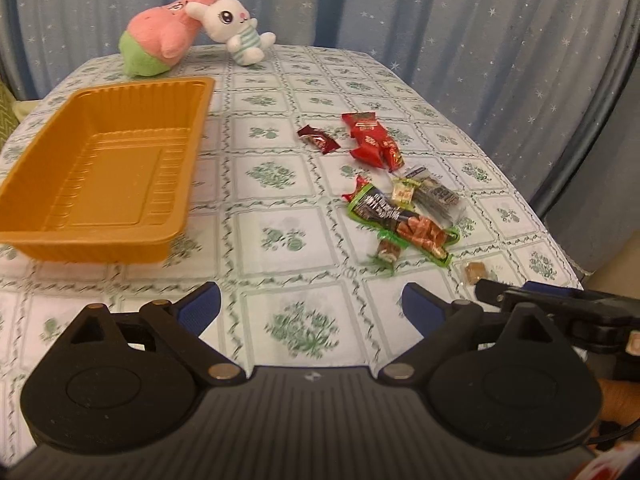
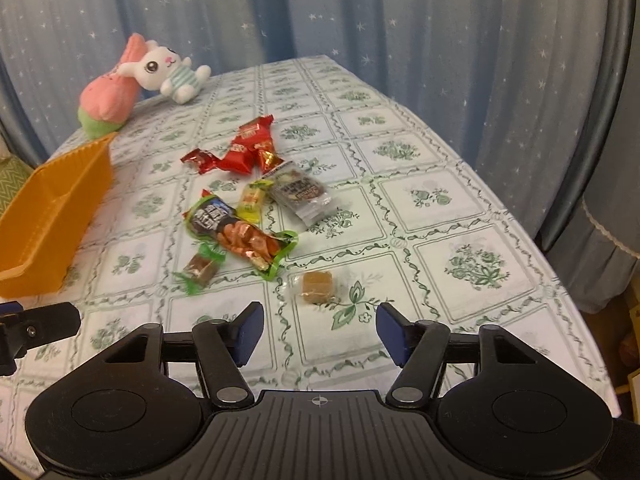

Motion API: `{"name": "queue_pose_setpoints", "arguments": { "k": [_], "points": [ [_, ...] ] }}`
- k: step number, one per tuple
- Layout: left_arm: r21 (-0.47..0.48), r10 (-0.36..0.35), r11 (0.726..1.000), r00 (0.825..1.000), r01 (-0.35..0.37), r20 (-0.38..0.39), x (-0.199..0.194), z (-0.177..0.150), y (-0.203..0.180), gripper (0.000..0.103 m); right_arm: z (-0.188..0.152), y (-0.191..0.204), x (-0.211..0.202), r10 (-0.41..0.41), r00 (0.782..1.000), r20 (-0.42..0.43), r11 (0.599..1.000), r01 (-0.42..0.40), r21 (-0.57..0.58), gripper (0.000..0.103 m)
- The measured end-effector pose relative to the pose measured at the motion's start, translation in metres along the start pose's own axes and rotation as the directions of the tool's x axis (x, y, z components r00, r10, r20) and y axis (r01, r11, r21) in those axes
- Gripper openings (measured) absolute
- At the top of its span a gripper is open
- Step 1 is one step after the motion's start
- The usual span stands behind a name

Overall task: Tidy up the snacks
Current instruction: 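Grasp the clear-wrapped caramel with the right tool while the left tool grasps a green candy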

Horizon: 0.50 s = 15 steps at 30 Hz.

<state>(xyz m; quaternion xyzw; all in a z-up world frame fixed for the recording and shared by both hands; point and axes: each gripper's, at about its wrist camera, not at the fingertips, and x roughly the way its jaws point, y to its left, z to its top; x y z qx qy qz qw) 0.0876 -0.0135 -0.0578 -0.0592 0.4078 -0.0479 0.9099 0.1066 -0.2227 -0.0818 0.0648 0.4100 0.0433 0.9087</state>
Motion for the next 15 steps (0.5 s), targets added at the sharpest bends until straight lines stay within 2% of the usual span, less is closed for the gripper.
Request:
{"name": "queue_pose_setpoints", "arguments": {
  "k": [7, 12, 15],
  "points": [
    [0.008, -0.015, 1.000, 1.000, 0.015, -0.010, 0.021, 0.006, -0.004, 0.096, 0.008, 0.001, 0.029, -0.015, 1.000, 0.012, 1.000, 0.015, -0.002, 0.062],
    [0.013, -0.020, 1.000, 1.000, 0.021, -0.017, 0.029, 0.006, -0.006, 0.096, 0.006, 0.006, 0.035, -0.037, 0.999, 0.016, 0.998, 0.038, -0.046, 0.055],
    [0.013, -0.029, 0.999, 0.999, 0.030, -0.026, 0.034, 0.006, -0.007, 0.096, 0.004, 0.009, 0.036, -0.054, 0.998, 0.026, 0.996, 0.056, -0.075, 0.046]
  ]
}}
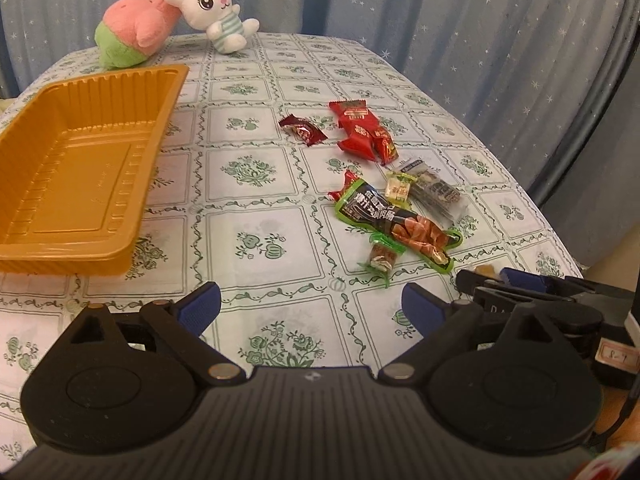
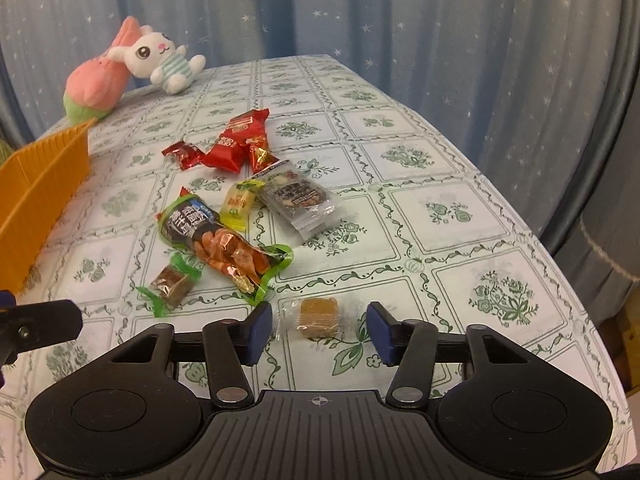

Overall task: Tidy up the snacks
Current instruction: 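Grasp the clear-wrapped caramel with the right tool while the left tool grasps a green candy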

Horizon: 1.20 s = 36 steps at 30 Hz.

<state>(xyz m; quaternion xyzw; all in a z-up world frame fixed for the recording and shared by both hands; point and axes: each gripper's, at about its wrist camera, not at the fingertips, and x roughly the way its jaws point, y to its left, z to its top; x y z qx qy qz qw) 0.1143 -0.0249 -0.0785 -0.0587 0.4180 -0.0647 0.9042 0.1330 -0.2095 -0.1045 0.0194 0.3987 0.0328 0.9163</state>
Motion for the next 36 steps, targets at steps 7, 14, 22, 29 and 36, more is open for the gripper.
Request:
{"name": "queue_pose_setpoints", "arguments": {
  "k": [7, 14, 22, 29, 36],
  "points": [
    [0.031, -0.020, 0.999, 1.000, 0.019, 0.012, 0.006, 0.005, -0.005, 0.094, -0.001, 0.000, -0.001, -0.004, 1.000, 0.009, 1.000, 0.004, 0.000, 0.036],
    [0.093, -0.049, 0.995, 0.998, 0.046, 0.031, 0.018, 0.015, -0.013, 0.090, 0.002, -0.005, -0.008, -0.009, 0.999, 0.046, 1.000, 0.008, 0.024, 0.021],
    [0.157, -0.109, 0.982, 0.994, 0.106, 0.013, 0.037, 0.020, -0.024, 0.085, 0.003, -0.007, -0.007, -0.008, 0.999, 0.047, 1.000, 0.007, 0.025, 0.019],
    [0.186, -0.115, 0.976, 0.993, 0.113, 0.001, 0.049, 0.019, -0.027, 0.084, 0.003, -0.007, 0.002, 0.008, 1.000, 0.016, 1.000, -0.008, 0.021, 0.027],
    [0.236, -0.124, 0.964, 0.992, 0.119, 0.004, 0.053, 0.019, -0.030, 0.070, 0.004, -0.013, 0.002, 0.011, 1.000, 0.024, 0.998, -0.013, 0.066, 0.013]
  ]
}}
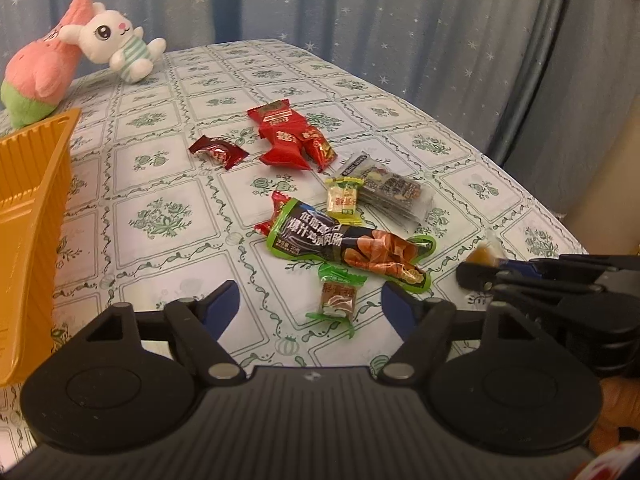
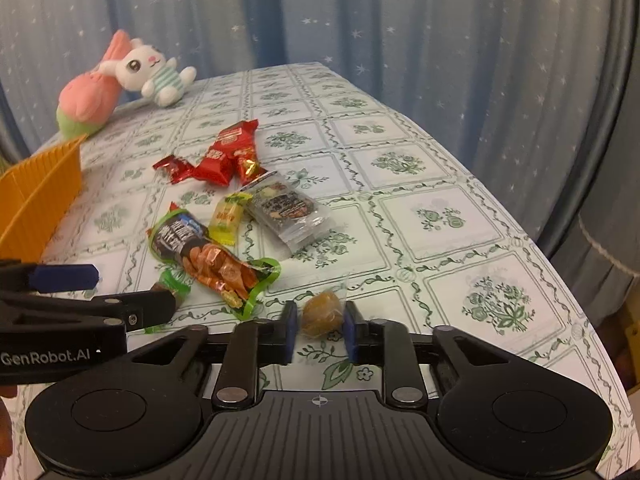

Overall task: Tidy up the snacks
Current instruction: 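Grasp the clear-wrapped caramel with the right tool while the left tool grasps a green candy, then open the left tool over the orange tray while the right tool carries the caramel there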

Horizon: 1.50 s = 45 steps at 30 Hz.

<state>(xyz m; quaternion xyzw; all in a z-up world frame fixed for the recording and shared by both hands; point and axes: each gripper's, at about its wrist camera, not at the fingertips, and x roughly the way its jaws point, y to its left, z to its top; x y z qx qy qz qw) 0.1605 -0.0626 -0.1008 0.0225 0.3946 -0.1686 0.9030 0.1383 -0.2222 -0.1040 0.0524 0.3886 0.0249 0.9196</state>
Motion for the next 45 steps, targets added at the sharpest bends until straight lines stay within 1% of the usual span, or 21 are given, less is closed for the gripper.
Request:
{"name": "queue_pose_setpoints", "arguments": {
  "k": [1, 3, 5, 6, 8, 9, 10, 11, 14, 16, 20, 23, 27, 32, 36, 41, 45],
  "points": [
    [0.006, -0.003, 1.000, 1.000, 0.003, 0.000, 0.001, 0.001, -0.001, 0.066, 0.000, 0.000, -0.001, -0.005, 1.000, 0.006, 1.000, 0.005, 0.002, 0.011],
    [0.023, -0.006, 1.000, 1.000, 0.006, -0.005, 0.004, 0.002, -0.004, 0.061, 0.001, -0.002, -0.002, -0.007, 1.000, 0.012, 1.000, 0.007, 0.013, 0.011],
    [0.043, -0.007, 0.999, 1.000, 0.008, -0.011, 0.006, 0.003, -0.008, 0.049, 0.001, -0.003, -0.004, -0.013, 1.000, 0.022, 1.000, 0.012, 0.020, 0.011],
    [0.055, -0.007, 0.998, 1.000, 0.008, -0.017, 0.008, 0.004, -0.010, 0.045, 0.002, -0.004, -0.005, -0.013, 1.000, 0.025, 1.000, 0.013, 0.024, 0.011],
    [0.086, 0.001, 0.996, 0.999, 0.002, -0.032, 0.011, 0.004, -0.014, 0.031, 0.002, -0.004, -0.006, -0.014, 1.000, 0.028, 1.000, 0.013, 0.027, 0.011],
    [0.098, 0.006, 0.995, 0.999, -0.002, -0.041, 0.012, 0.003, -0.016, 0.028, 0.002, -0.005, -0.006, -0.014, 1.000, 0.028, 1.000, 0.013, 0.028, 0.011],
    [0.107, 0.012, 0.994, 0.999, -0.006, -0.052, 0.014, 0.003, -0.018, 0.021, 0.002, -0.005, -0.006, -0.014, 0.999, 0.028, 1.000, 0.013, 0.028, 0.011],
    [0.109, 0.015, 0.994, 0.998, -0.009, -0.060, 0.015, 0.002, -0.018, 0.018, 0.002, -0.005, -0.006, -0.014, 0.999, 0.031, 1.000, 0.013, 0.028, 0.011],
    [0.097, 0.044, 0.995, 0.997, -0.037, -0.064, 0.011, 0.001, -0.018, 0.018, 0.003, -0.005, -0.008, -0.013, 0.999, 0.037, 0.999, 0.011, 0.031, 0.011],
    [0.076, 0.049, 0.996, 0.997, -0.045, -0.057, 0.006, 0.001, -0.015, 0.018, 0.003, -0.004, -0.010, -0.008, 0.999, 0.042, 1.000, 0.007, 0.030, 0.011],
    [0.053, 0.067, 0.997, 0.997, -0.065, -0.042, -0.014, 0.002, -0.008, 0.018, 0.004, 0.002, -0.016, 0.013, 0.999, 0.048, 1.000, -0.013, 0.006, 0.011],
    [0.023, 0.089, 0.996, 0.996, -0.089, -0.028, -0.034, 0.005, 0.003, 0.018, 0.007, 0.012, -0.024, 0.047, 0.997, 0.059, 0.999, -0.046, -0.024, 0.011],
    [-0.018, 0.138, 0.990, 0.990, -0.138, -0.005, -0.064, 0.010, 0.027, 0.018, 0.016, 0.035, -0.034, 0.121, 0.991, 0.063, 0.991, -0.117, -0.065, 0.011],
    [-0.082, 0.207, 0.976, 0.978, -0.204, 0.026, -0.102, 0.017, 0.068, 0.018, 0.035, 0.086, -0.046, 0.233, 0.970, 0.069, 0.964, -0.221, -0.146, 0.011],
    [-0.134, 0.274, 0.955, 0.961, -0.266, 0.041, -0.130, 0.019, 0.108, 0.018, 0.048, 0.137, -0.050, 0.327, 0.943, 0.058, 0.928, -0.309, -0.211, 0.011],
    [-0.185, 0.329, 0.930, 0.944, -0.318, 0.031, -0.149, 0.017, 0.156, 0.018, 0.059, 0.193, -0.048, 0.399, 0.916, 0.022, 0.881, -0.377, -0.284, 0.011],
    [-0.218, 0.354, 0.914, 0.935, -0.342, 0.019, -0.156, 0.013, 0.190, 0.018, 0.062, 0.227, -0.037, 0.422, 0.906, -0.020, 0.855, -0.406, -0.323, 0.011]
  ]
}}
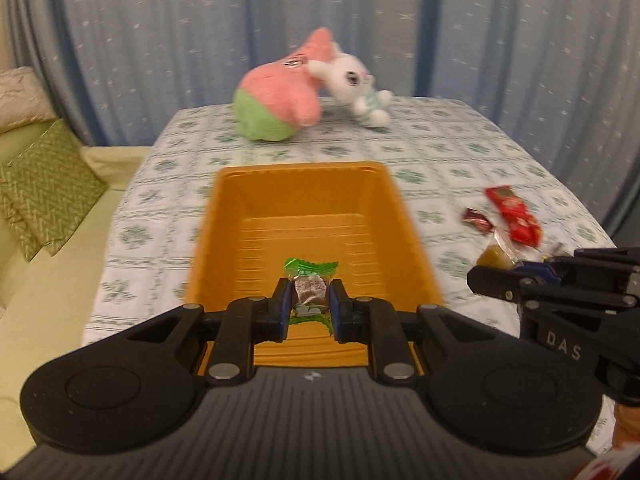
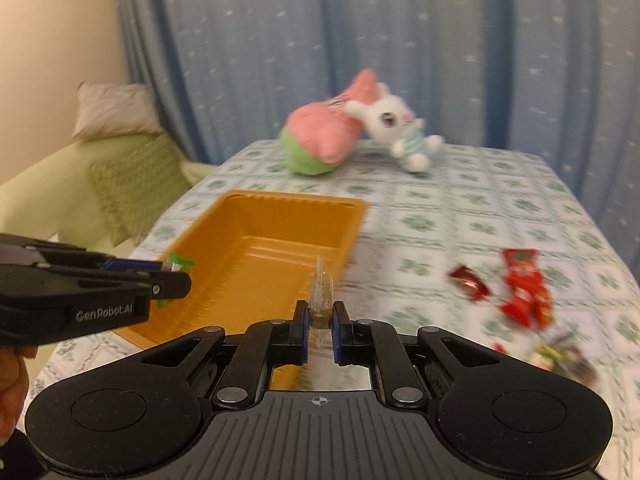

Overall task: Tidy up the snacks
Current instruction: 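Open the left tool over the orange tray while the right tool carries the caramel there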

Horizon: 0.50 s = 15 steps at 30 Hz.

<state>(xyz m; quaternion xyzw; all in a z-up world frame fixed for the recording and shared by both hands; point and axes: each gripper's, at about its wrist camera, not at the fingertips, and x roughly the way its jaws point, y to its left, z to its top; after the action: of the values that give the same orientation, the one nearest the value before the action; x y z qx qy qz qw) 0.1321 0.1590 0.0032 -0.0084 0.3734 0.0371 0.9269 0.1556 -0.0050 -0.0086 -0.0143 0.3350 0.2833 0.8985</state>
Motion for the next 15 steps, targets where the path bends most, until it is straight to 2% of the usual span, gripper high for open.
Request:
{"name": "queue_pose_setpoints", "arguments": {
  "k": [8, 9, 10, 15],
  "points": [
    [-0.059, -0.021, 0.998, 0.999, 0.020, -0.024, 0.018, -0.001, 0.025, 0.019, 0.007, 0.016, 0.030, 0.018, 0.999, -0.042, 1.000, -0.018, -0.013, 0.011],
    [-0.066, -0.022, 0.998, 0.999, 0.020, -0.026, 0.021, -0.002, 0.026, 0.023, 0.007, 0.017, 0.031, 0.016, 0.999, -0.044, 1.000, -0.017, -0.014, 0.011],
    [-0.069, -0.021, 0.997, 0.999, 0.019, -0.025, 0.021, -0.002, 0.027, 0.033, 0.008, 0.016, 0.033, 0.014, 0.999, -0.046, 1.000, -0.015, -0.015, 0.011],
    [-0.083, 0.007, 0.997, 1.000, -0.008, -0.008, 0.015, -0.006, 0.034, 0.034, 0.009, 0.015, 0.032, 0.007, 0.999, -0.050, 1.000, -0.008, -0.017, 0.011]
  ]
}}
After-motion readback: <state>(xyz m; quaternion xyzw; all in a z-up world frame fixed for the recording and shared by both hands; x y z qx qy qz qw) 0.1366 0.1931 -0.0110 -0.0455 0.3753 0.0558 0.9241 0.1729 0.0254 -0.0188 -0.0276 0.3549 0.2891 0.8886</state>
